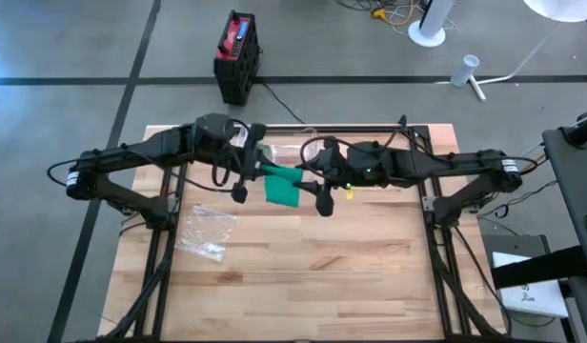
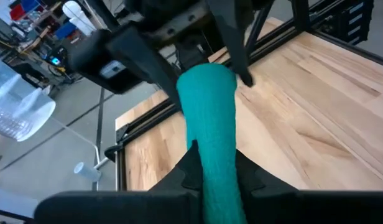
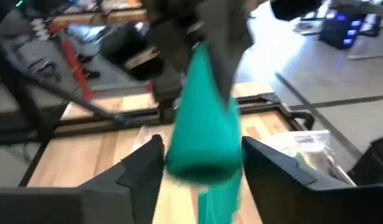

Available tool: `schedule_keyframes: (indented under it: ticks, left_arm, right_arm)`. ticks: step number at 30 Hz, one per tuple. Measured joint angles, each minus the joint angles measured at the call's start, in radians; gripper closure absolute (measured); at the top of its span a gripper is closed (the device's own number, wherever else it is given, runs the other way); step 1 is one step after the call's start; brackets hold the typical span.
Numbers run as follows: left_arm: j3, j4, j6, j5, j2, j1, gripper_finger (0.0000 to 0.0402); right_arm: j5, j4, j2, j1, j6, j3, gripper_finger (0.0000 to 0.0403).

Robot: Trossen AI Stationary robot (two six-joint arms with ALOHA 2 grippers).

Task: Roll bandage
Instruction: Roll the blue bandage

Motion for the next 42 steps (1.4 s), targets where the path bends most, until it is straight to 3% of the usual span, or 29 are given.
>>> schedule_keyframes:
  ticks: [9,12,17,23,29,36,42]
  left_arm:
    - [0.0,0.003,0.002,-0.004,-0.001,0.0,0.0377]
    - [0.0,0.001,0.002,-0.004,-0.002,0.0,0.0381]
    - [0.0,-0.015,0.017,-0.004,-0.016,0.0,0.0379]
    - [0.0,-0.068,0.104,-0.004,-0.023,0.0,0.0381]
    - [0.0,-0.071,0.178,-0.01,-0.024,-0.009,0.0382]
    - [0.0,-0.073,0.26,-0.065,-0.027,-0.047,0.0375]
    - [0.0,-0.082,0.226,-0.087,-0.027,-0.065,0.0374]
  right_arm:
    - [0.001,-0.024,0.0,-0.002,-0.068,-0.006,0.028]
    - [0.002,-0.068,-0.007,-0.002,-0.13,0.002,0.0282]
    - [0.002,-0.189,-0.011,-0.002,-0.172,0.073,0.0223]
    - [0.002,-0.097,-0.015,-0.002,-0.172,0.109,0.0137]
    - [0.002,-0.054,0.052,-0.006,-0.119,0.107,0.0113]
    - [0.001,-0.054,0.104,-0.005,-0.118,0.108,0.0169]
    - [0.019,-0.054,0.104,-0.005,-0.147,0.108,0.0276]
